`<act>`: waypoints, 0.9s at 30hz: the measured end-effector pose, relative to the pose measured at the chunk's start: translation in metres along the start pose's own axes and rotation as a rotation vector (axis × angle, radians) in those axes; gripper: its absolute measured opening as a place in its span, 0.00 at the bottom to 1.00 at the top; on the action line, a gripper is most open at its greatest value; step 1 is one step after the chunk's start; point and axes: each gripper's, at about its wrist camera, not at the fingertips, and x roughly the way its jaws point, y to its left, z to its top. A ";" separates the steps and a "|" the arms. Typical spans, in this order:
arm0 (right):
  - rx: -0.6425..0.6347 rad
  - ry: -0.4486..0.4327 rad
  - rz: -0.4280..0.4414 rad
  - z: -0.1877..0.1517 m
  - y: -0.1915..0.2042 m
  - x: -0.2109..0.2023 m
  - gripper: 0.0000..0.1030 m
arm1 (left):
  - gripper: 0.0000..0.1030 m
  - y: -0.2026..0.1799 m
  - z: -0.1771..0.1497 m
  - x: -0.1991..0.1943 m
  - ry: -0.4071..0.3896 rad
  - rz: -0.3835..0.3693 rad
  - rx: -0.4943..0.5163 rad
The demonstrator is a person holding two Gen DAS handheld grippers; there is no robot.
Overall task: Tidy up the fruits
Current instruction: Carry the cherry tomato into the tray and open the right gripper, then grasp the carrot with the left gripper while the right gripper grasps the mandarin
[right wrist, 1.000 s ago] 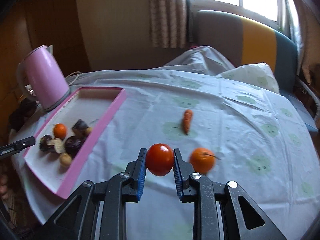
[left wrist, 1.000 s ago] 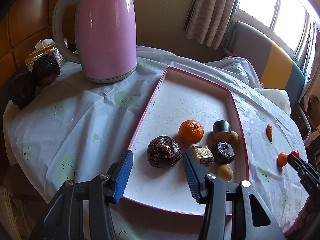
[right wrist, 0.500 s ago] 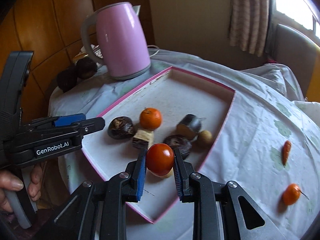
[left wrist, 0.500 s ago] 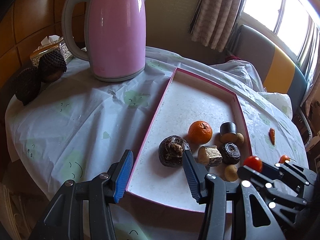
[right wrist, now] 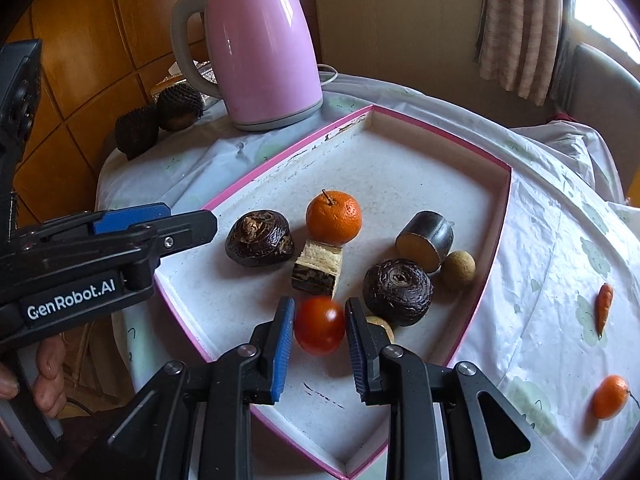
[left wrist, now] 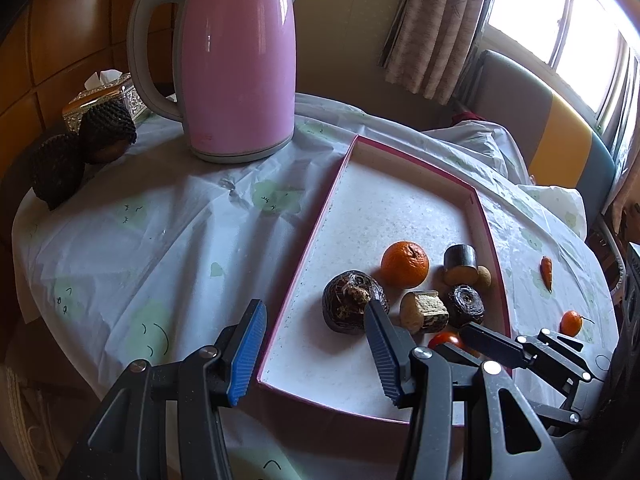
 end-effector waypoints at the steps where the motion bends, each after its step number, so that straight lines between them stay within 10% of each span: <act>1: 0.007 -0.004 0.002 0.000 -0.001 -0.002 0.26 | 0.50 -0.001 0.000 0.000 -0.001 -0.001 0.002; 8: 0.090 -0.095 -0.050 -0.008 -0.023 -0.036 0.30 | 0.50 -0.013 0.004 -0.008 -0.018 -0.017 0.037; 16: 0.355 -0.196 -0.320 -0.056 -0.110 -0.100 0.54 | 0.50 -0.047 0.013 -0.012 -0.027 -0.093 0.100; 27: 0.548 -0.127 -0.453 -0.098 -0.200 -0.105 0.57 | 0.50 -0.135 0.020 -0.002 0.017 -0.214 0.277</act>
